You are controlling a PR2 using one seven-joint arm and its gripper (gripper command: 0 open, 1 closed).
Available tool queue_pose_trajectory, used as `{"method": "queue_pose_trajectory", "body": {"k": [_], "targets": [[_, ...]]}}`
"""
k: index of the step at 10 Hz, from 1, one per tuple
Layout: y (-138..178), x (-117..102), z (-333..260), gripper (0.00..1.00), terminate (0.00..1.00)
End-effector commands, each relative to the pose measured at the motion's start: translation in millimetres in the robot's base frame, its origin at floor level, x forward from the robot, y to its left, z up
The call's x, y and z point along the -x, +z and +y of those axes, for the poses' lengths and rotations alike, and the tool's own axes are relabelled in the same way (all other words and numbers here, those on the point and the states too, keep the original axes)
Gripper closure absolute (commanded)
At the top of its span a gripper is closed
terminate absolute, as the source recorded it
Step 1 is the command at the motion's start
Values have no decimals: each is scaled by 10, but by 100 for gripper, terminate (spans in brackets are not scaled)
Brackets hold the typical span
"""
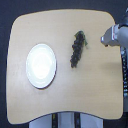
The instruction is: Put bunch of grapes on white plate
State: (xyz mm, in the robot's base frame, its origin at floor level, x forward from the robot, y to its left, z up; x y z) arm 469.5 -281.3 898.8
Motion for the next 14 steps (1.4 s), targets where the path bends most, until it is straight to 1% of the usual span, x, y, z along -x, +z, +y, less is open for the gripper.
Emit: {"method": "queue_pose_trajectory", "body": {"k": [1,3,5,6,8,10,14], "targets": [[0,0,0,0,0],[-17,-46,51,0,0],[-130,-123,337,0,0],[-227,-195,549,0,0],[-347,-284,788,0,0],[-531,-402,1057,0,0],[-893,-479,1596,0,0]]}}
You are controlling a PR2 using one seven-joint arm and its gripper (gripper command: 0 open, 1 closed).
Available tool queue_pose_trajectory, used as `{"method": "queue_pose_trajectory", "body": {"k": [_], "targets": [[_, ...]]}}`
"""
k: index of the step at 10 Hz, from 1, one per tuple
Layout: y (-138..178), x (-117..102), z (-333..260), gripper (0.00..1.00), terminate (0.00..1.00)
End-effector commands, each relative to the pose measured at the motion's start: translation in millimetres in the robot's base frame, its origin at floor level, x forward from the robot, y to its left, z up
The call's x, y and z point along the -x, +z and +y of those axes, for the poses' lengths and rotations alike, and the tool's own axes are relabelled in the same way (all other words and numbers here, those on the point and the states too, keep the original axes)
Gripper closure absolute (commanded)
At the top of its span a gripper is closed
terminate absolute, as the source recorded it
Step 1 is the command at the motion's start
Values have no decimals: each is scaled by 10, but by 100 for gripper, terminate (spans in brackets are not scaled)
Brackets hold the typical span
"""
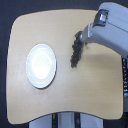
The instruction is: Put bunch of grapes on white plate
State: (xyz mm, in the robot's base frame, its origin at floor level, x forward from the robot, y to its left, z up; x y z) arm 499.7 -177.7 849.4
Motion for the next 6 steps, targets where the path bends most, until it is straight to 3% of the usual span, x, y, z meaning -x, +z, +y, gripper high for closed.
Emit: {"method": "queue_pose_trajectory", "body": {"k": [1,6], "targets": [[-508,-240,667,0,0],[-1024,-283,946,0,0]]}}
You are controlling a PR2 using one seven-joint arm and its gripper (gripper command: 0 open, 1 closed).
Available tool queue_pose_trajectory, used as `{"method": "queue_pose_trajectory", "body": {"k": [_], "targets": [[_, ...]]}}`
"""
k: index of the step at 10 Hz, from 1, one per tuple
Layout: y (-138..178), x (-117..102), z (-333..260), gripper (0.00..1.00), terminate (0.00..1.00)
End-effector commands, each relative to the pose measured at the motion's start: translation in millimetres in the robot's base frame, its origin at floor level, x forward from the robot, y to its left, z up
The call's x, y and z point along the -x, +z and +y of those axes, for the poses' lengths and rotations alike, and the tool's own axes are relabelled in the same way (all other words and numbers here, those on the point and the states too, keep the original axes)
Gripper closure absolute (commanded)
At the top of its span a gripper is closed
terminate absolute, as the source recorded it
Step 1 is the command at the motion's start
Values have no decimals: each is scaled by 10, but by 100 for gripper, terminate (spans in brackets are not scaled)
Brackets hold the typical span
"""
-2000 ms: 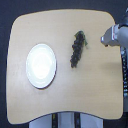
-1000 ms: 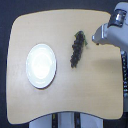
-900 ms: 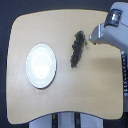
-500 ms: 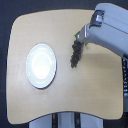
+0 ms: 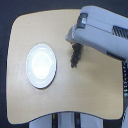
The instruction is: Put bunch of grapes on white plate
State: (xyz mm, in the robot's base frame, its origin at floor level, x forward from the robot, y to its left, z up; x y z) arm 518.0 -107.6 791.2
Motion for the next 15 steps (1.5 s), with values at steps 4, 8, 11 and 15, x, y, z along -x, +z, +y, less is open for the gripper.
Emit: {"method": "queue_pose_trajectory", "body": {"k": [4,8,11,15], "targets": [[-805,-6,142,0,0],[-942,-133,170,0,0],[-887,-204,251,0,0],[-874,-184,281,100,0]]}}
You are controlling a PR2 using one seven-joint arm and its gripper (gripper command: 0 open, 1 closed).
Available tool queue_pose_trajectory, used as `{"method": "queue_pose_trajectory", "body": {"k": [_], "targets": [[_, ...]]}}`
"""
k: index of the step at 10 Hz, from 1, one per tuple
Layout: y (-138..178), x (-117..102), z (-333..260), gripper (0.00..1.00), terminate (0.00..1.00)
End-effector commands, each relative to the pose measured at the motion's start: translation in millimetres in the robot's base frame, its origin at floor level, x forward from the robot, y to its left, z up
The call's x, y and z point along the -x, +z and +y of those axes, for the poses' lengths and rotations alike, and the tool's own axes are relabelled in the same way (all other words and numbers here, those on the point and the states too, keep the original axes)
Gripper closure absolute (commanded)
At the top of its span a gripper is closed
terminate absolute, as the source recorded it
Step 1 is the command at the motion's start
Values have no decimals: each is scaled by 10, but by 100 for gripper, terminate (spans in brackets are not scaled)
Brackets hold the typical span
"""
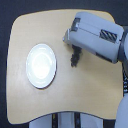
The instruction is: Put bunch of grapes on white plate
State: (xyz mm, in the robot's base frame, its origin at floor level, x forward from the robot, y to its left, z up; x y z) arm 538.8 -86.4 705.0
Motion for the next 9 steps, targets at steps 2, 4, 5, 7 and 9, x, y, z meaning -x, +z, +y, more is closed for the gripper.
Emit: {"method": "queue_pose_trajectory", "body": {"k": [2,4,5,7,9], "targets": [[14,4,-15,100,0],[60,-17,-92,100,0],[89,-21,-131,100,0],[129,-64,-189,100,0],[156,-67,-196,100,0]]}}
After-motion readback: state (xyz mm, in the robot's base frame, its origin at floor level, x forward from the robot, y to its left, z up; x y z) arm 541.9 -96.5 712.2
